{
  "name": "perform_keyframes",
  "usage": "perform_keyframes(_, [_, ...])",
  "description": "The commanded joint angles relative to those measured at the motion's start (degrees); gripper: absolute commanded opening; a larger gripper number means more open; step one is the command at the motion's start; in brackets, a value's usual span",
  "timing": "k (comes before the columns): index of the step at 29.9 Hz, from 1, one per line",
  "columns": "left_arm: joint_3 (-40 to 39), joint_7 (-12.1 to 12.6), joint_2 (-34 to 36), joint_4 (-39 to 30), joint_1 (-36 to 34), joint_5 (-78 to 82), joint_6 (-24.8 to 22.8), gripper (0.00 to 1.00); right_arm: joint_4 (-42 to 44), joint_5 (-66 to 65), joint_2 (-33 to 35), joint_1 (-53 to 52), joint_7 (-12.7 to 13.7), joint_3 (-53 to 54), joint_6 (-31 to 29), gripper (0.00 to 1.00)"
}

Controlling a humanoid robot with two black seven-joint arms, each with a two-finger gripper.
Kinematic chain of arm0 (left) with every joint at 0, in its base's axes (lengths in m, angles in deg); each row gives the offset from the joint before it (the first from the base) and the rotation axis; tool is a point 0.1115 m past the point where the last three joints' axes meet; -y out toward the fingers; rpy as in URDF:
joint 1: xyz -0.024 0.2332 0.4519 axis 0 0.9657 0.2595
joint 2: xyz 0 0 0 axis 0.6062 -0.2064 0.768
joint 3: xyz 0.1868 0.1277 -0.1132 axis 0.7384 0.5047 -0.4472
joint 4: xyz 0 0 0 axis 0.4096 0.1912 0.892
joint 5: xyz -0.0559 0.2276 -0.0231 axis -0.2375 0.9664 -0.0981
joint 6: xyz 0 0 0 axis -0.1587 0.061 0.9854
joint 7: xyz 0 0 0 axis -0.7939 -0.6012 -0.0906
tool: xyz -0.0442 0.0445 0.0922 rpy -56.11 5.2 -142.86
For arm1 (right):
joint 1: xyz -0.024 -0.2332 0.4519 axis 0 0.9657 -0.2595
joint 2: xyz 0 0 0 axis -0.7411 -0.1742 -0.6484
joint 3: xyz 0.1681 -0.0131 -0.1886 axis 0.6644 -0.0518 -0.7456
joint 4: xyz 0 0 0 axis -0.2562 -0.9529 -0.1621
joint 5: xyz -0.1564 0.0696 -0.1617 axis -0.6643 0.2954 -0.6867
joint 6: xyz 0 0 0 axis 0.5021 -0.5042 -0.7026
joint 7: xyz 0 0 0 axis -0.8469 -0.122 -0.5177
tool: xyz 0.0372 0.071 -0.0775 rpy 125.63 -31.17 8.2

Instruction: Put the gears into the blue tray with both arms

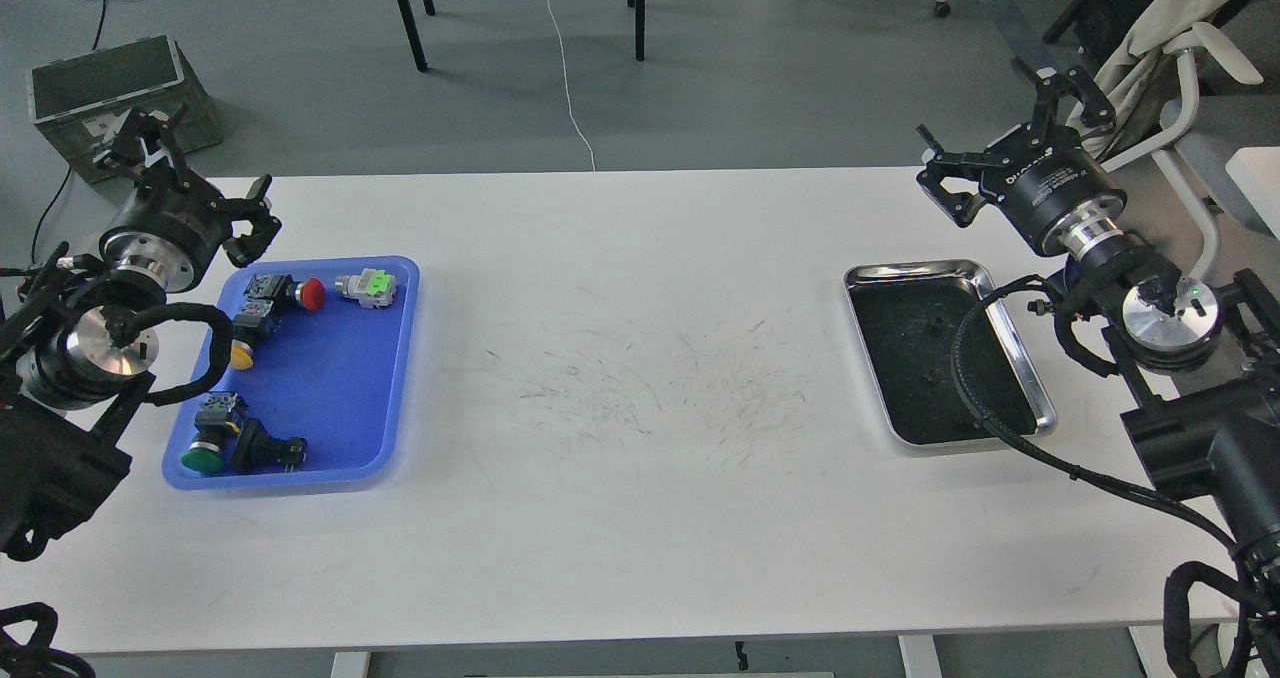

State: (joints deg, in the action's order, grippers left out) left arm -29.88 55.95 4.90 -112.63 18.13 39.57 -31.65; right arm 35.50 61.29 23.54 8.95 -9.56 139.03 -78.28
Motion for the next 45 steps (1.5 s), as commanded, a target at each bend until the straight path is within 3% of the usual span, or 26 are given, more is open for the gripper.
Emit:
perform_keyframes(1, [1.31,-0.24,0.01,0.17,0.18,-0.04,-0.13,0.98,0.18,-0.01,0.0,0.0,-0.43,-0.01,-0.13,0.99])
perform_keyframes(7, [1.31,-0.15,0.02,-0.44,0.27,-0.04,-0.13,0.98,0.0,-0.01,0.09,0.53,-0.52,-0.88,-1.09,0.99])
perform_keyframes(12, [1.31,-0.24,-0.95,-0.53,0.1,-0.04,0.13,0.98,0.18,-0.1,0.26,1.32,-0.61,-1.15,-5.75,0.99])
perform_keyframes(18, [1.4,-0.24,-1.48,-0.71,0.01,0.05,0.13,0.98,0.0,-0.19,1.32,1.32,-0.43,-2.91,-5.84,0.99])
perform_keyframes(27, [1.31,-1.21,-1.04,-0.71,0.1,0.05,0.04,0.98,-1.31,-0.45,8.77,-3.59,0.09,-11.51,-5.93,0.99])
perform_keyframes(32, [1.31,-2.61,-1.39,-0.71,0.1,-0.04,-0.13,0.98,-1.67,-0.45,16.6,-13.6,0.27,-24.06,-6.1,0.99])
perform_keyframes(35, [1.31,-2.7,-1.65,-0.71,0.01,0.05,-0.04,0.98,-1.84,-2.99,20.65,-21.5,1.93,-35.65,-6.45,0.99])
perform_keyframes(39, [1.14,-2.88,-2.09,-0.71,-0.34,-0.04,-0.04,0.98,-2.28,-14.04,21.18,-34.86,6.68,-57.43,-6.45,0.99])
perform_keyframes(45, [1.23,-4.64,-2.8,-0.71,-0.43,0.05,-0.04,0.98,-4.57,-30.13,19.52,-43.85,7.13,-77.86,-6.45,0.99])
